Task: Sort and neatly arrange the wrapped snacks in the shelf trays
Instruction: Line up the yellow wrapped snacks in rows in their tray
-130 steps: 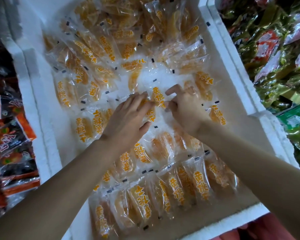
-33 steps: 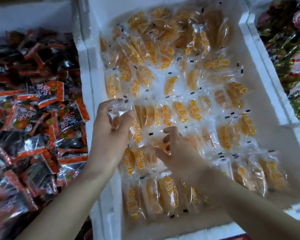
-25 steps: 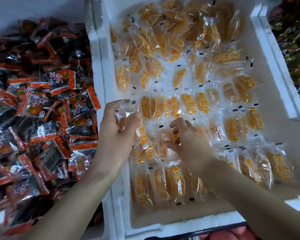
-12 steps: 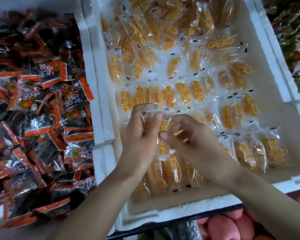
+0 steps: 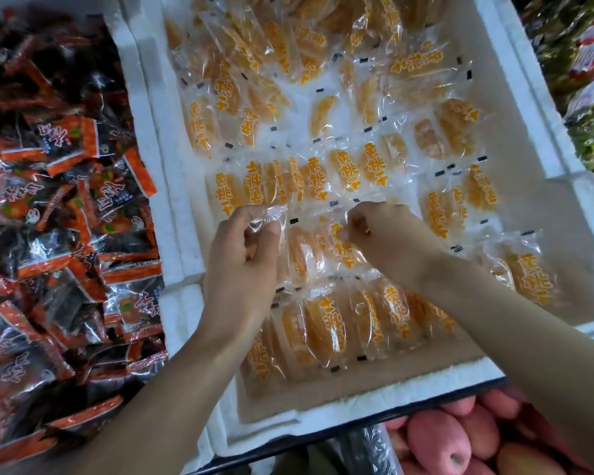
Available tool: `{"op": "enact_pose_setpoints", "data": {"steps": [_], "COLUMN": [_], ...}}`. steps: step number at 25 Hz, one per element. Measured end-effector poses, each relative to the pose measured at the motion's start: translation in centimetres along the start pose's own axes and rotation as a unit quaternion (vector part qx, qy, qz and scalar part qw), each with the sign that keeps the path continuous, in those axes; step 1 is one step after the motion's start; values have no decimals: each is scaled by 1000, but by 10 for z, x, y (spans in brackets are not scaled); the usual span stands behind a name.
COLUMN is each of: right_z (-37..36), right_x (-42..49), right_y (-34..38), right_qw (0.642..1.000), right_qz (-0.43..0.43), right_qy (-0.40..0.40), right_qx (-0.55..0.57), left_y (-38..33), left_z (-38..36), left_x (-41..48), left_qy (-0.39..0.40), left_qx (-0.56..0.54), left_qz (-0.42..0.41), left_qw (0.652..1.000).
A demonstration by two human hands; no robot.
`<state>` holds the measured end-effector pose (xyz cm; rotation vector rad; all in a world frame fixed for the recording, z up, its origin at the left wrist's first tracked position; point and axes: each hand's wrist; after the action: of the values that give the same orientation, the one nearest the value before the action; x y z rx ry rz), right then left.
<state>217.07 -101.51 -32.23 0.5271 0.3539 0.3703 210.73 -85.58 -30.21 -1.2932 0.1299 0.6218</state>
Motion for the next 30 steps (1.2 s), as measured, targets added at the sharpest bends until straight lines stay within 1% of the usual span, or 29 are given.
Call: {"op": "enact_pose_setpoints", "data": {"steps": [1, 3, 4, 6, 7, 8, 10, 12, 13, 15, 16, 17, 18, 19, 20, 21, 22, 23, 24, 27, 30], "right_z": [-1, -2, -1, 0, 2, 5, 10, 11, 13, 16, 17, 20, 22, 24, 26, 26, 25, 24, 23, 21, 23], "right_x": [2, 4, 3, -5, -11, -17, -32, -43, -46, -46, -45, -43, -40, -37, -34, -30, -27, -24, -21, -17, -18], "right_y": [0, -2, -2, 2, 7, 13, 24, 26, 25, 15, 9, 1, -9, -18, -26, -33, -40, -45, -48, -52, -54], "right_qw": [1000, 998, 997, 992, 986, 978, 960, 955, 955, 945, 942, 948, 959, 968, 972, 973, 975, 980, 984, 993, 994], "right_qz": [0, -3, 4, 41, 61, 75, 98, 106, 98, 59, 40, 25, 15, 3, -12, -25, -38, -48, -52, -52, -43], "right_qy": [2, -28, -48, -103, -127, -132, -84, -38, -33, -59, -89, -125, -153, -169, -177, -179, -174, -162, -147, -100, -97], "right_qx": [16, 64, 66, 60, 90, 143, 250, 275, 279, 315, 321, 292, 238, 187, 157, 144, 131, 109, 80, 23, -21], "left_y": [0, -2, -4, -8, -9, -11, -14, -18, -21, -24, -24, -23, -18, -12, -6, 1, 7, 11, 14, 18, 22], "left_z": [0, 0, 0, -1, -2, -3, -7, -14, -17, -27, -31, -35, -38, -40, -41, -43, -44, -46, -48, -50, -50], "left_x": [1, 2, 2, 3, 3, 3, 2, 0, 0, 2, 4, 7, 12, 16, 19, 22, 24, 24, 25, 28, 31], "left_qy": [0, -4, -7, -9, -3, 9, 43, 67, 79, 105, 107, 97, 80, 62, 49, 47, 52, 62, 76, 93, 91], "left_qx": [-4, -19, -21, -29, -41, -60, -101, -109, -107, -86, -52, 10, 92, 178, 257, 328, 381, 416, 435, 454, 457], "left_qz": [0, 10, 9, 2, 3, 7, 16, 0, -9, -24, -36, -59, -99, -158, -223, -279, -311, -318, -311, -299, -307], "left_qw": [1000, 1000, 1000, 1000, 999, 998, 994, 992, 991, 990, 992, 993, 988, 969, 939, 901, 869, 850, 842, 834, 830]}}
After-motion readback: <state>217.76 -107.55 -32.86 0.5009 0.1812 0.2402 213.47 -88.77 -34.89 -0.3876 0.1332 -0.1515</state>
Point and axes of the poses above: each hand's wrist, its own x-axis towards the middle knuckle, its own z-axis out of the back of the hand, y = z × x, and after that the axes turned 14 degrees about z, right-handed
